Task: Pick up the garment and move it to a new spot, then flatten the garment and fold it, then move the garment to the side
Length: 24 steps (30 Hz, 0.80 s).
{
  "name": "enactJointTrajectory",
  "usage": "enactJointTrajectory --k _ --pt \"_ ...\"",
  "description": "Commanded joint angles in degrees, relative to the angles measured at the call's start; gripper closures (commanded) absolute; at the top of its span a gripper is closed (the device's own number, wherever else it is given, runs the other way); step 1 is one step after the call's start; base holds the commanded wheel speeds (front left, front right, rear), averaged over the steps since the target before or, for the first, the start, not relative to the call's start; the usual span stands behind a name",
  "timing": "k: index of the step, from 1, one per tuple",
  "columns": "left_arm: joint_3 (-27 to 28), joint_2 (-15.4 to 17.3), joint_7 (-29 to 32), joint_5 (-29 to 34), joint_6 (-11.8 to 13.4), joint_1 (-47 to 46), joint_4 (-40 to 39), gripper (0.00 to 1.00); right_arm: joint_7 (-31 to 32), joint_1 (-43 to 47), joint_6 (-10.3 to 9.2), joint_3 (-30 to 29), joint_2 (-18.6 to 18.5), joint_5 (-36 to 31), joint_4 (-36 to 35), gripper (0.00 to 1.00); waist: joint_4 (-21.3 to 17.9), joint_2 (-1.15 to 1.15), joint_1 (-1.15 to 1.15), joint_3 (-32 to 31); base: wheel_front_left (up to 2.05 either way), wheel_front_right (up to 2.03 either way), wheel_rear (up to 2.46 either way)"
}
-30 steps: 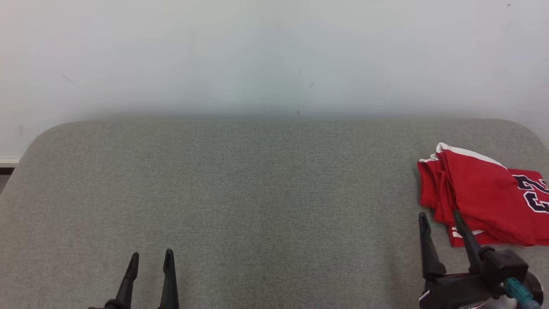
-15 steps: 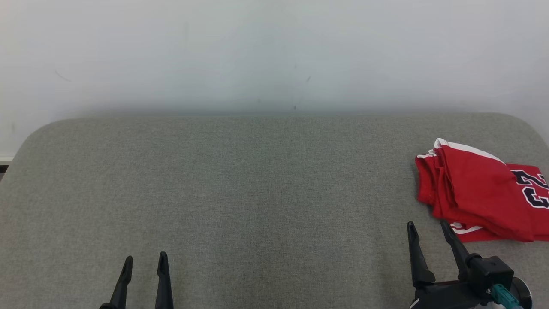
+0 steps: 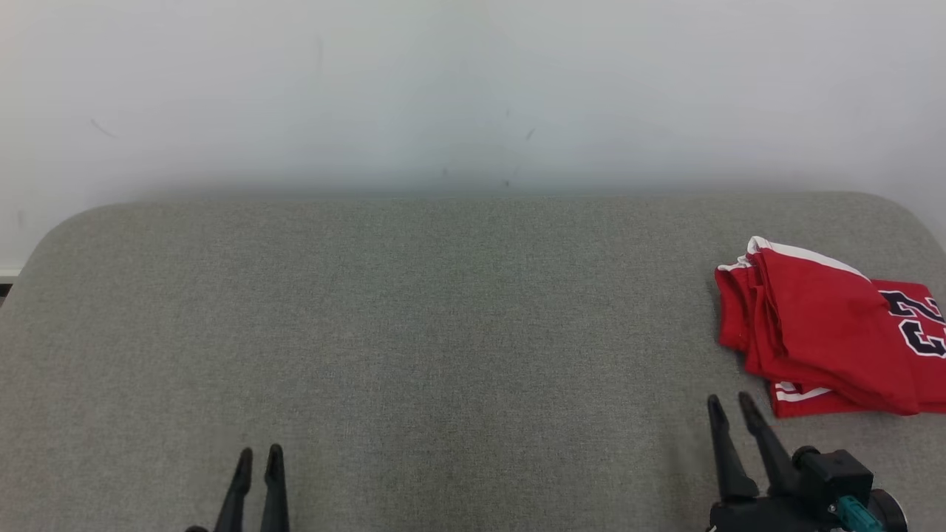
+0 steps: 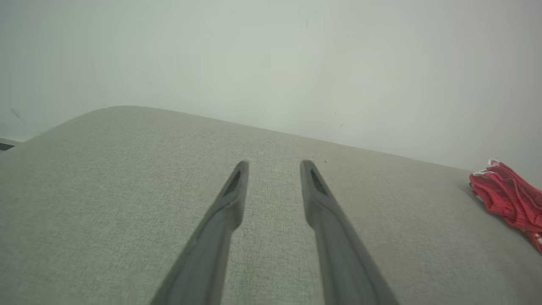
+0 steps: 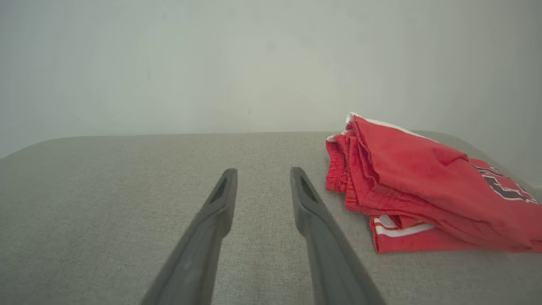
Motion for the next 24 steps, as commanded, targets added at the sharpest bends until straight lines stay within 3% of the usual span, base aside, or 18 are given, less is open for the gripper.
enactJointTrajectory --k 1,5,24 --pt "0.0 0.0 0.1 -0.2 0.0 0.1 0.4 1.00 0.1 0.1 0.00 -0.1 0.0 0.2 0.5 1.00 0.0 0.00 0.00 0.0 0.00 0.00 0.00" --pt "-0.2 0.0 0.3 -1.2 0.0 0.0 2.2 1.00 0.4 1.1 0.00 -0.3 0.1 1.2 2.4 1.00 0.0 0.00 0.00 0.0 0.00 0.00 0.00" --pt "-0.1 0.3 4.3 -20.0 -0.9 -2.9 3.7 1.00 5.0 1.2 -0.02 -3.4 0.1 22.6 0.8 1.00 -0.2 0.00 0.00 0.1 0.00 0.00 0.00"
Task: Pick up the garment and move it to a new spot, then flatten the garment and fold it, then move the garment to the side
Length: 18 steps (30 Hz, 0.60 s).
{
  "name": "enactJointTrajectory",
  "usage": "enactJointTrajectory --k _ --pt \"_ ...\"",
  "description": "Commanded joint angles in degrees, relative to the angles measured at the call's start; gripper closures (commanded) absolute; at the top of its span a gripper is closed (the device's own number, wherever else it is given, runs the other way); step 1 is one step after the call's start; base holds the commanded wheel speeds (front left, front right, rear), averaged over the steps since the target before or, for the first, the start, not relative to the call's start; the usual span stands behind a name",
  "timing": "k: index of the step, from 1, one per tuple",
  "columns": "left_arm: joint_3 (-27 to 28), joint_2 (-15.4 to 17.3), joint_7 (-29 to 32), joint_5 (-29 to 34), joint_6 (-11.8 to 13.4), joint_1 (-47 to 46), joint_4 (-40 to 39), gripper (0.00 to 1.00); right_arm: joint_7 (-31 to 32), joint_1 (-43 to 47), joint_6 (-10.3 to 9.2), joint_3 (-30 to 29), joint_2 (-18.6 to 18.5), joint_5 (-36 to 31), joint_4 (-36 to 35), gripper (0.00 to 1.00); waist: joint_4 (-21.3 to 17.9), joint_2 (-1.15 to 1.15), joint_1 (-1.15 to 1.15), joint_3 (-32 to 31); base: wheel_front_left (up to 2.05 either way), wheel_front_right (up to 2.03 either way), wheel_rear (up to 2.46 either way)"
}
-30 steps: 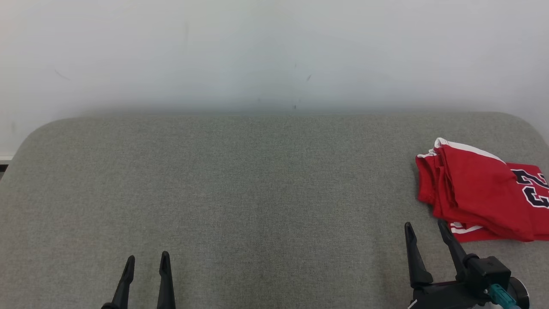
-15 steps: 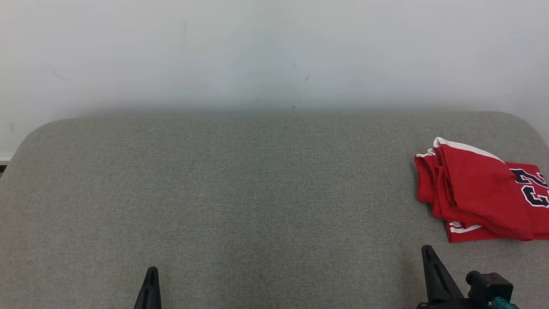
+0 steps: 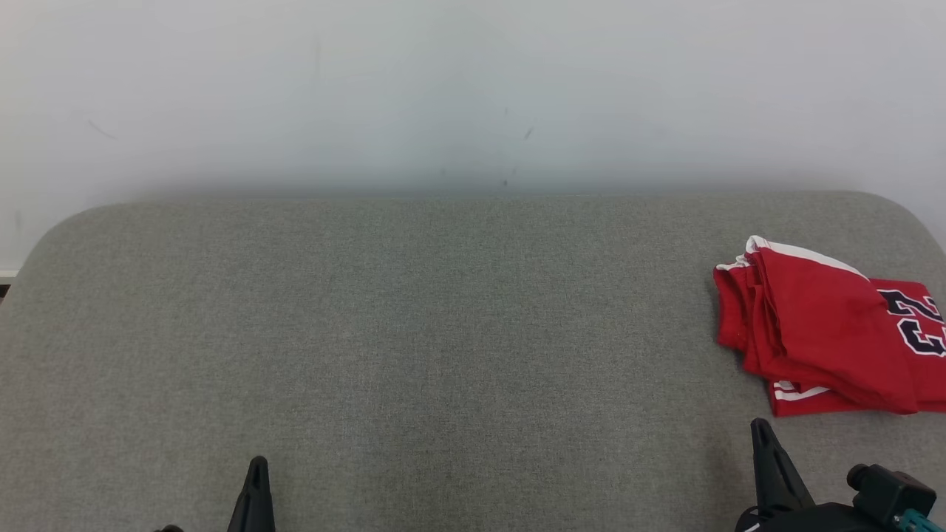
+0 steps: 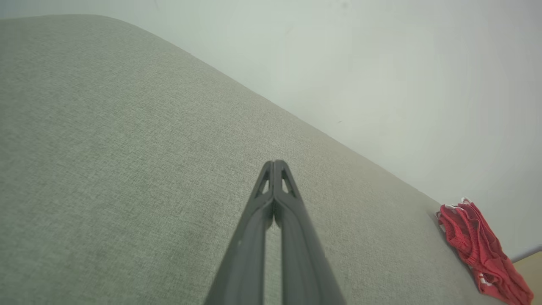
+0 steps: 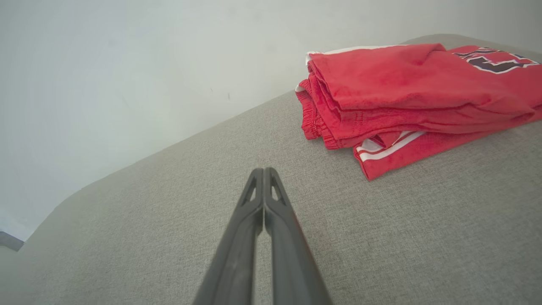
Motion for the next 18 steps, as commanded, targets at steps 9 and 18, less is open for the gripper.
enactJointTrajectory --k 9,18 --pt "0.2 0.4 1.8 -8.3 -0.6 -2.4 -0.2 1.00 2.0 -0.7 -0.03 -1.6 -0.1 9.6 -1.6 1.00 -0.1 0.00 0.00 0.0 0.00 0.00 0.00" --pt "0.3 0.4 3.4 -15.2 -0.9 -3.4 0.2 1.00 3.7 -0.7 -0.03 -2.7 -0.1 17.5 -2.2 1.00 -0.1 0.00 0.00 0.1 0.00 0.00 0.00"
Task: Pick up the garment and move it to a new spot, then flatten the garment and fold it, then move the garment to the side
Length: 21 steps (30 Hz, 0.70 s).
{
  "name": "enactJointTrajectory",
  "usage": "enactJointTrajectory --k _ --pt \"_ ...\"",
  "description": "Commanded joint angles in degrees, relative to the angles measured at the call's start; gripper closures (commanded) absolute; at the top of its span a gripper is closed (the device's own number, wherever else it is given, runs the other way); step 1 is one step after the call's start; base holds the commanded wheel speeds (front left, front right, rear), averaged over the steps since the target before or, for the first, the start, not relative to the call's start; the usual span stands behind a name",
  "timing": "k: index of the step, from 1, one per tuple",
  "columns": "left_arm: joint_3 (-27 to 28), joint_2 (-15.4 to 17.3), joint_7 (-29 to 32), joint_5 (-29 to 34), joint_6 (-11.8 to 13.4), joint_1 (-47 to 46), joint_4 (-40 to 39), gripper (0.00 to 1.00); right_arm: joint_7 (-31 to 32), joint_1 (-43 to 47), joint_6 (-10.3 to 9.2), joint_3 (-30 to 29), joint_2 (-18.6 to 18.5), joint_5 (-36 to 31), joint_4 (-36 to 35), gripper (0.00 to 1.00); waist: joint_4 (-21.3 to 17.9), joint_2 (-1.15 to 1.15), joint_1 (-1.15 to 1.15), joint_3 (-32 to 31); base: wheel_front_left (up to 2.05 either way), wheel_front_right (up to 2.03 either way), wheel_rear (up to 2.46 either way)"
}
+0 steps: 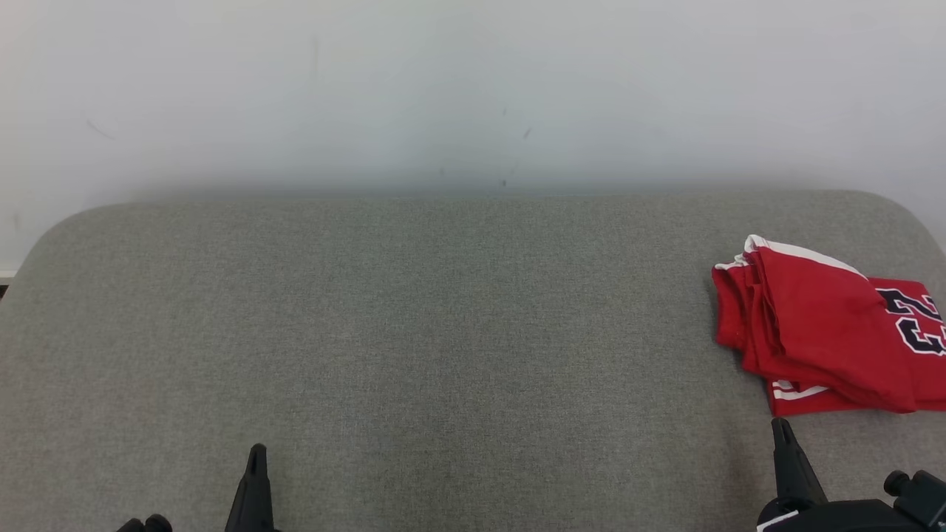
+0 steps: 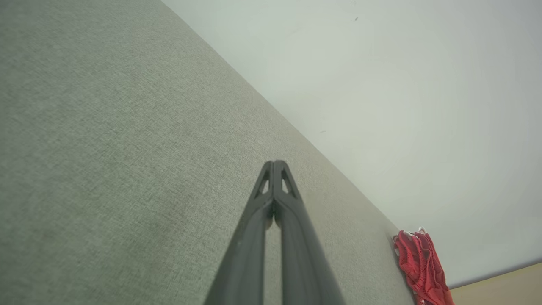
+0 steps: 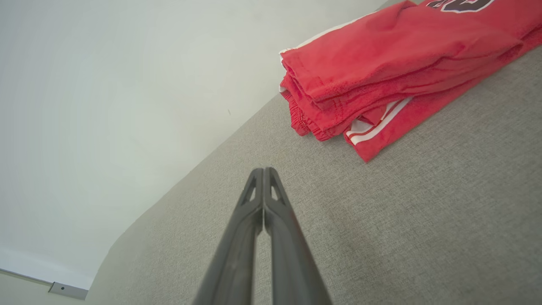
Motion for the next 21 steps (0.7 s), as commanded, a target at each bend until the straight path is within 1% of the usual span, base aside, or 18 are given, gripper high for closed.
enactJointTrajectory --k 1,21 --pt "0.2 0.3 0.4 -1.5 -0.2 -1.4 -0.4 1.00 0.3 -0.6 -0.04 -0.4 -0.1 1.7 -1.1 1.00 0.0 0.00 0.00 0.0 0.00 0.00 0.00" --pt "0.6 0.3 3.5 -14.4 -0.8 -3.3 0.4 1.00 3.6 -0.6 -0.05 -2.6 -0.1 16.8 -2.1 1.00 -0.2 0.00 0.00 0.1 0.00 0.00 0.00"
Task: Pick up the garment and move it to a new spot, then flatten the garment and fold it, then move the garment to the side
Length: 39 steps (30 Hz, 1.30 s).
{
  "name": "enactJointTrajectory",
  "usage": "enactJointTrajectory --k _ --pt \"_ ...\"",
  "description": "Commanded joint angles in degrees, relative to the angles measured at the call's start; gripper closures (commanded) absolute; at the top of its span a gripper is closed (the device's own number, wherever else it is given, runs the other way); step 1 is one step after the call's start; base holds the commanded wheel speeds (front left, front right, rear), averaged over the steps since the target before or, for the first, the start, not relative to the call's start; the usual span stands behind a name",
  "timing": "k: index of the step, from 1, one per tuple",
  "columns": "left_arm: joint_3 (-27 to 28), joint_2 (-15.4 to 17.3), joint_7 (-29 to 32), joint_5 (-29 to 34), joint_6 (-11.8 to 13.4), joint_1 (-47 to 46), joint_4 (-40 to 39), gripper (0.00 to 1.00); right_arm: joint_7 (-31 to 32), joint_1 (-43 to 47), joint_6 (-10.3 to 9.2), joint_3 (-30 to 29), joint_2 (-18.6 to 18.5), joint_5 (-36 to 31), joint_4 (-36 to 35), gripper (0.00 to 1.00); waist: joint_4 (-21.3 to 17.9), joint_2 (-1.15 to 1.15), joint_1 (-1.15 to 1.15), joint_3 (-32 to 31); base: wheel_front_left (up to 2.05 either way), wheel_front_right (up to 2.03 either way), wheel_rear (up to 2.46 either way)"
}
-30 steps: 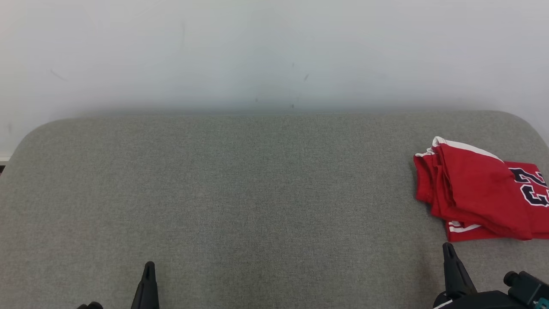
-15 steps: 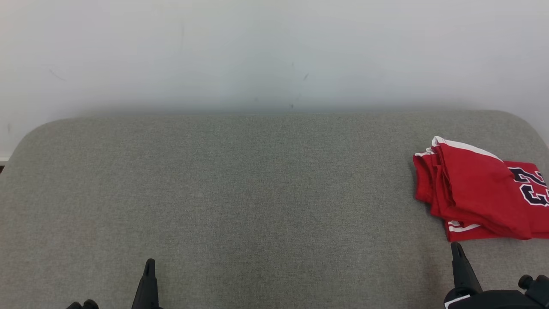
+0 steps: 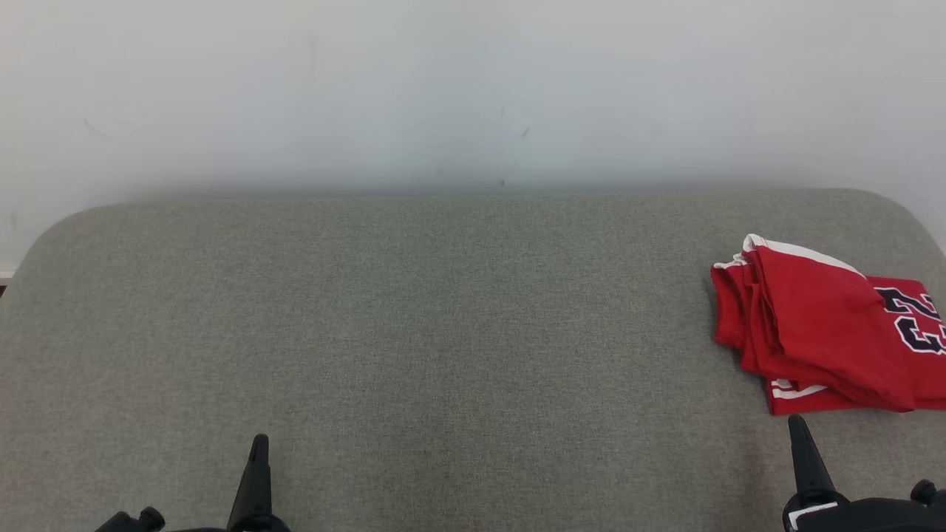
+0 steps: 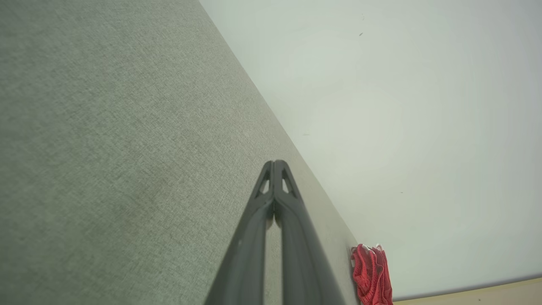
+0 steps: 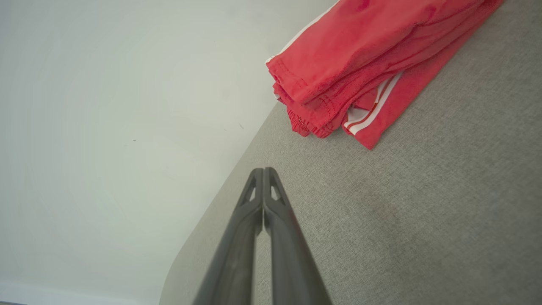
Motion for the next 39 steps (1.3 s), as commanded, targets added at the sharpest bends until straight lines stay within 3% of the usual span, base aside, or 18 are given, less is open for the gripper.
enactJointTrajectory --k 1,39 --pt "0.3 0.3 0.2 -1.3 -0.2 -1.4 -0.4 1.00 0.3 -0.6 -0.06 -0.4 -0.1 1.6 -0.8 1.00 0.0 0.00 0.00 0.0 0.00 0.00 0.00" --pt "0.9 0.2 5.0 -19.9 -1.1 -4.2 1.0 1.00 5.0 -0.4 -0.09 -3.5 -0.1 23.4 -2.2 1.00 -0.3 0.00 0.00 0.1 0.00 0.00 0.00"
